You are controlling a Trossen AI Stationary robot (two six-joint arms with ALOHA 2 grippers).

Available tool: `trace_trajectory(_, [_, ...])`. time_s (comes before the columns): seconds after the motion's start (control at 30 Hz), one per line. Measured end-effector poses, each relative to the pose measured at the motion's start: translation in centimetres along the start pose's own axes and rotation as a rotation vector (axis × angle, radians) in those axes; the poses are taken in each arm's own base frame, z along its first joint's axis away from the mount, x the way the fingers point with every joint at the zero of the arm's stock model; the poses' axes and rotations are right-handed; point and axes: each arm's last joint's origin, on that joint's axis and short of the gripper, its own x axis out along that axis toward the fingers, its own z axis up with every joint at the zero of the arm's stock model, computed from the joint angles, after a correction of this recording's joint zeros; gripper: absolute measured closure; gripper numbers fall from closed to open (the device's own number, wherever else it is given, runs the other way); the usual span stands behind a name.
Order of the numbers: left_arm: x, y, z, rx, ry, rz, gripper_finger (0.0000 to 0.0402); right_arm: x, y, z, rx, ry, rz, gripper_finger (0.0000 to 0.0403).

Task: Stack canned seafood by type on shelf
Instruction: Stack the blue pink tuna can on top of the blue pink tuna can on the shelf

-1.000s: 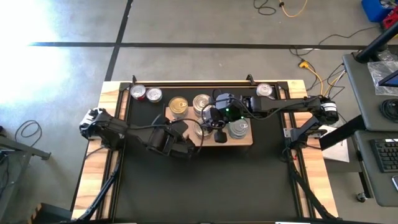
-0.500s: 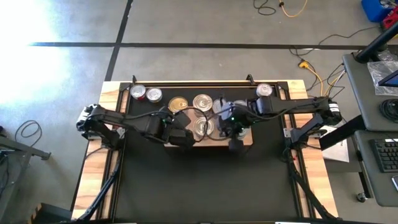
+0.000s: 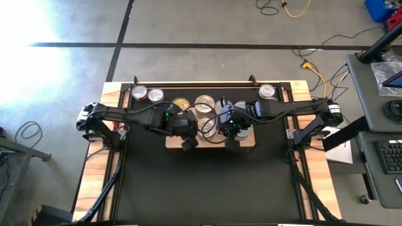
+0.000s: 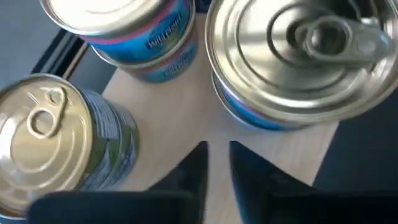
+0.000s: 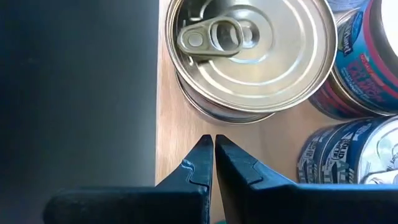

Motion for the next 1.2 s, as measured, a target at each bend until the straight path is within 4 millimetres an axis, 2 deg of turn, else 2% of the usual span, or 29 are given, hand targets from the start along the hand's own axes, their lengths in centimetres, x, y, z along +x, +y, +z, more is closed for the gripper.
trace_trajectory(0.07, [0.0,0.0,0.2,-0.012,-0.033,0.017,0.0386,0.0,0.0,0.0,-0.009,-0.004,-0.002,0.0390])
trace_trajectory(0.13, [0.0,-0.2,0.5,-0.036,-0.067,0.009,0.0395,0.0,-0.1,0.1,-0.021,-0.007,-0.022,0.0390])
trace_trajectory(0.33, [-0.2,-1.2,0.4,-0.028,-0.077,-0.044,0.0377,0.0,-0.5,0.2,-0.033,-0.022,-0.104,0.0390])
trace_trajectory(0.7, [-0.9,-2.4,-0.3,-0.015,-0.080,-0.071,0.0389,-0.1,-1.0,0.5,-0.039,-0.041,-0.128,0.0390])
trace_trajectory(0.93, [-1.5,-3.3,-1.2,0.029,-0.060,-0.089,0.0390,-0.2,-1.6,0.3,-0.066,-0.017,-0.233,0.0390])
trace_trajectory(1.2, [-0.8,-3.4,-2.3,0.040,-0.016,-0.051,0.0391,0.4,-1.4,-0.6,-0.061,0.045,-0.189,0.0390])
